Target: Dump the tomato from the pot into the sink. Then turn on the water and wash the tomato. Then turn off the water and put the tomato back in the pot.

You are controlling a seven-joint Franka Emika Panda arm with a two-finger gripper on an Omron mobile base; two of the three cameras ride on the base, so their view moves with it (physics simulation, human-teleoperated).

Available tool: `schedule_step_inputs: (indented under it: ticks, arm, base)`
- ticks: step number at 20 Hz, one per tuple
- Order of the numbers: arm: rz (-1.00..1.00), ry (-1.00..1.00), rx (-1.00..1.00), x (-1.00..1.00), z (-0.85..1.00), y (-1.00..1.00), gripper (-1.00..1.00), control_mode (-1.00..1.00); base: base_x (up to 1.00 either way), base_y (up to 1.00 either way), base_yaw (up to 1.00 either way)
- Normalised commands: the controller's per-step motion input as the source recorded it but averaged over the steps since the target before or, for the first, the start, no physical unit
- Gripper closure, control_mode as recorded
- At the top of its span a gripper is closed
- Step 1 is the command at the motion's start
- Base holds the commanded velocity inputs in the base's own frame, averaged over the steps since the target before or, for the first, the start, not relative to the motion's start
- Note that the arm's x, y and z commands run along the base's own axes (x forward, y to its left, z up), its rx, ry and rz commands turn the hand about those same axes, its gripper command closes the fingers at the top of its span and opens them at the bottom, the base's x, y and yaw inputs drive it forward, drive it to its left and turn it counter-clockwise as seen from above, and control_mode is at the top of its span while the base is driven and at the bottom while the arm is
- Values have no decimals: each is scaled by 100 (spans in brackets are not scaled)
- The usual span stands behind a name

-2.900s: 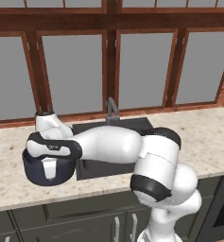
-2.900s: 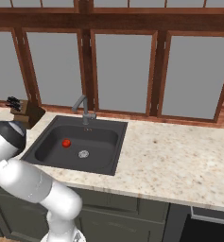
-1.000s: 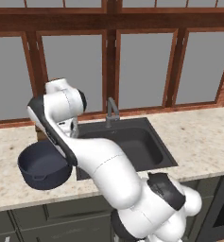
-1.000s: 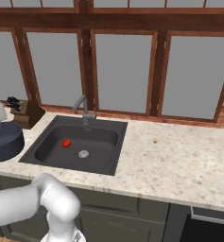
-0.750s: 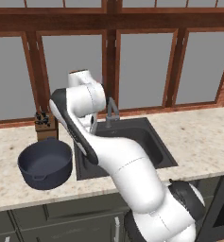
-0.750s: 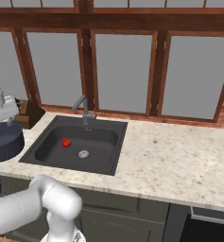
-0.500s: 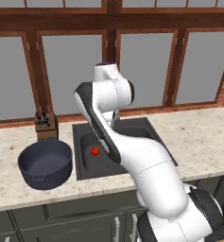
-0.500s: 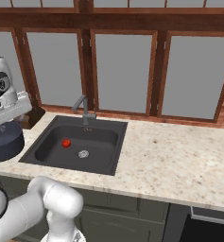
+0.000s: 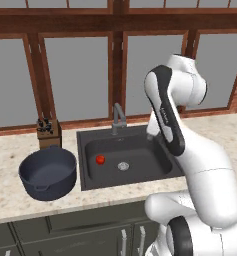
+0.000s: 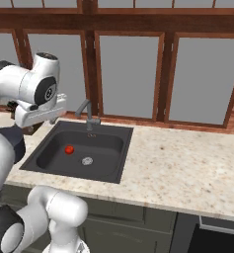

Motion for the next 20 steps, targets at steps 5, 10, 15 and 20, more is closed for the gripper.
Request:
schedule_step_inputs:
  ticks: [5,10,15,20]
  arm:
    - [-16,0,26,14,7,-94,-100,-100]
    - [-15,0,27,63,-2,-72,-100,-100]
    - [-8,-5,29,82,-20,-46,-100,-100]
    - [-1,-14,30,41,-49,-18,-100,-100]
  base:
    - [0,0,0]
    - [0,0,0]
    - [0,0,0]
    - [0,0,0]
